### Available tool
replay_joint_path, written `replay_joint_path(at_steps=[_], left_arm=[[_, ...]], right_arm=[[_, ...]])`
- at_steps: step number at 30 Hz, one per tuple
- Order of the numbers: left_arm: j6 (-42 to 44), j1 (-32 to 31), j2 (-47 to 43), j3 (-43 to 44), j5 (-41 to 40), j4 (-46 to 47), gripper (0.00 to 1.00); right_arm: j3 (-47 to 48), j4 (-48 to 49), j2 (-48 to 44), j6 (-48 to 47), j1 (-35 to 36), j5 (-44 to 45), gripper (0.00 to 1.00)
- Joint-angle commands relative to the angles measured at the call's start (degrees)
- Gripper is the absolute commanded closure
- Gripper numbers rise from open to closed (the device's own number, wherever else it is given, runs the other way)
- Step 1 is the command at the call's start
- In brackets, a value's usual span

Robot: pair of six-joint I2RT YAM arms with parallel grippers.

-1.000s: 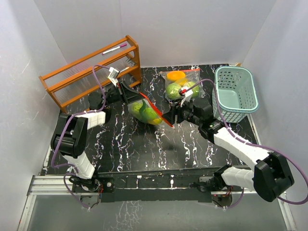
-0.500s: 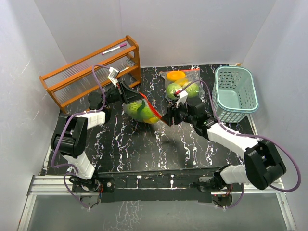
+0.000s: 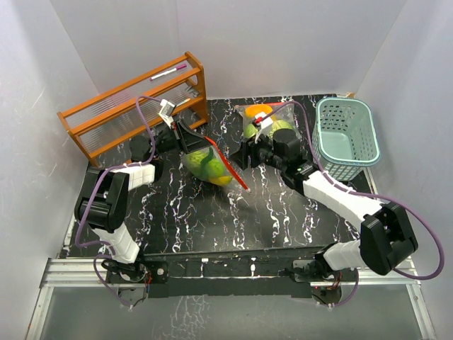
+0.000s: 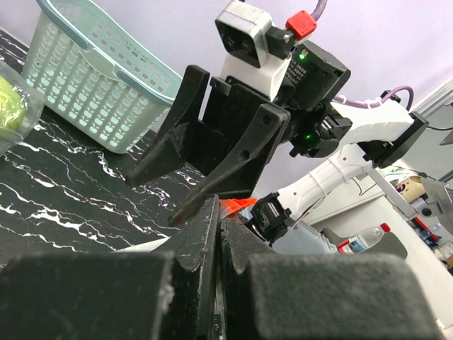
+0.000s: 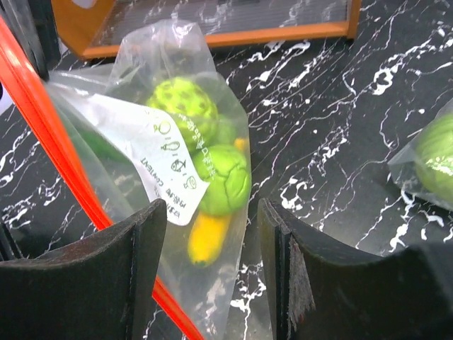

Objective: Open the zip-top bag and remove the fake food
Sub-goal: Open the zipper of the food storage bag at the center of the board.

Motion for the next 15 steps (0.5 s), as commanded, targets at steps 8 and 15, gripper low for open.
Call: replay_joint_path(at_steps=[8,15], left_arm=[[0.4,-0.1,-2.0,0.2,-0.6,10.0,1.0],[-0.1,-0.1,-0.9,0.6,-0.7,10.5,1.0]], right_arm=[[-1.6,4.7,-2.1,1.1,0.4,-3.1,0.43],[-6.0,4.4,-9.9,3.6,0.7,-5.2,0.43]])
